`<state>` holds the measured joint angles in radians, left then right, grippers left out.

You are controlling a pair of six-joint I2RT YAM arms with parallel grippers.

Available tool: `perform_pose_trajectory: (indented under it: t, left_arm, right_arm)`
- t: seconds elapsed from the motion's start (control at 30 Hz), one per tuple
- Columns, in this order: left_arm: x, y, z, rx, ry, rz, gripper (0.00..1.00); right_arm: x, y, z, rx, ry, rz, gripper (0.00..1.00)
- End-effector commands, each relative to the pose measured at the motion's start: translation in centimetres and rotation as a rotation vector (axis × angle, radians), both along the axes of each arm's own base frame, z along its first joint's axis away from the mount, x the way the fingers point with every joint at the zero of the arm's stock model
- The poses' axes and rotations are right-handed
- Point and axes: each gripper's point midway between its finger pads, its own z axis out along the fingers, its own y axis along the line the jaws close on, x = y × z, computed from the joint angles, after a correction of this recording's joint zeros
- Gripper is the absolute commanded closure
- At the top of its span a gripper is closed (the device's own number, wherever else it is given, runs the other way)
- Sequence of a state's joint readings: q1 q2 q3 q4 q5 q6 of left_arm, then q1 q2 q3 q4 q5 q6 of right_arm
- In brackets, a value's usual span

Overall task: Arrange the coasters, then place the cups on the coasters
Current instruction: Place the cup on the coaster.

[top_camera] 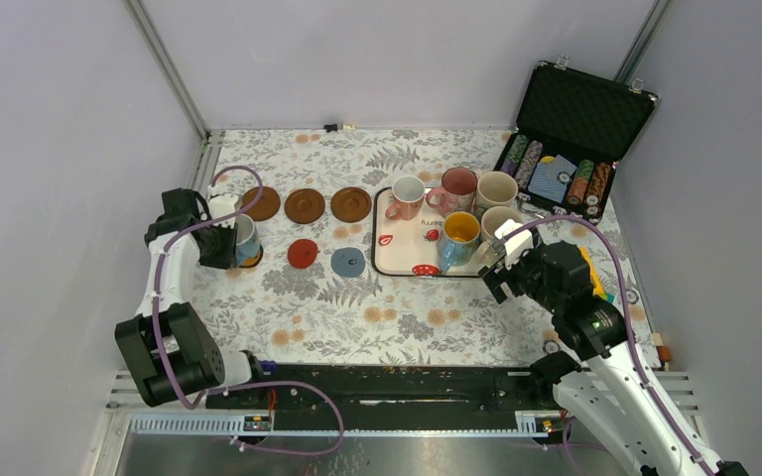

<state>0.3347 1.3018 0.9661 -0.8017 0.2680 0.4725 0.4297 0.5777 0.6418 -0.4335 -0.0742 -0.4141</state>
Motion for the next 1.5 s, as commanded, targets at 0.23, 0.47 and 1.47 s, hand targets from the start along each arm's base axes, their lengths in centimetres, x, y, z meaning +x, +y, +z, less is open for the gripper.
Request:
perform_pose_trajectory:
  t: [0.23, 0.47, 1.47]
  left_arm:
    - [2.8, 2.1, -0.4, 0.007, -0.069, 0.040, 1.00]
    - [2.8, 2.4, -1.7, -0.002, -0.037, 0.053, 1.00]
    - [1.4, 1.9, 2.6, -0.030, -0.123, 0.061, 0.01]
  right_arm:
    - [0.1, 0.4, 0.9, 0.028, -0.020, 0.016, 0.11]
    - [0.1, 0.4, 0.8, 0.027, -0.019, 0.016, 0.11]
    - [-0.1, 0.7, 0.8, 0.038, -0.004, 0.028, 0.11]
